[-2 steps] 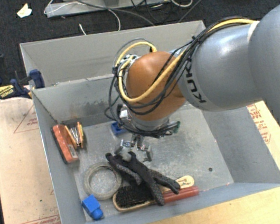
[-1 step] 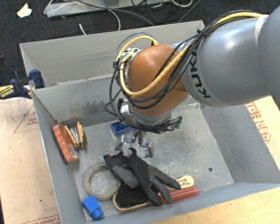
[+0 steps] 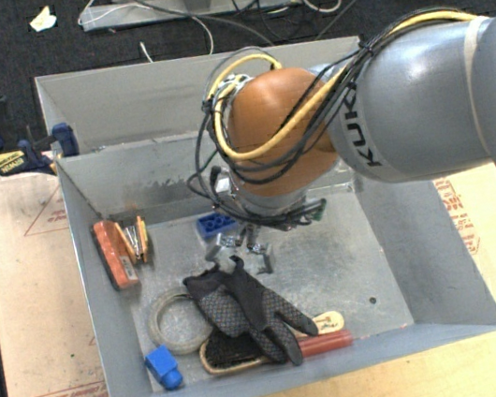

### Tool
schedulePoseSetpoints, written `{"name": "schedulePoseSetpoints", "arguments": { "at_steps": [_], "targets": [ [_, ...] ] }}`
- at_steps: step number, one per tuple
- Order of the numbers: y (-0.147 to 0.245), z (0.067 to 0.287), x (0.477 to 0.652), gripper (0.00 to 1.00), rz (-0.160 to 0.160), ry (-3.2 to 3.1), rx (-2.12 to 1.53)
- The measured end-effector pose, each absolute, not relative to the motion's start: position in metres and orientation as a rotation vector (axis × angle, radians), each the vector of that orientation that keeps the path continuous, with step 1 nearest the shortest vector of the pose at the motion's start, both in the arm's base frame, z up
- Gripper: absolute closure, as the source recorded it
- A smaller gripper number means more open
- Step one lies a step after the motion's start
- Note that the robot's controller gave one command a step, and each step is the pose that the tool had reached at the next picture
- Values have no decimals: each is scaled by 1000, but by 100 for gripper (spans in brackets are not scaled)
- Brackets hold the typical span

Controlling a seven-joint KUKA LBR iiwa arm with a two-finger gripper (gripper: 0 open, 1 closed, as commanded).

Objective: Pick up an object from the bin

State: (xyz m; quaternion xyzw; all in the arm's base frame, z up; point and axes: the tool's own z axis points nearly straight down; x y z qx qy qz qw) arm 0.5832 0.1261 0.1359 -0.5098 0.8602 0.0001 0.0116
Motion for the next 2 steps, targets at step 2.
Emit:
{"name": "schedulePoseSetpoints", "arguments": {
  "at_steps": [2],
  "targets": [
    [127,221,582,100,7,2689,-1588]
  ]
}}
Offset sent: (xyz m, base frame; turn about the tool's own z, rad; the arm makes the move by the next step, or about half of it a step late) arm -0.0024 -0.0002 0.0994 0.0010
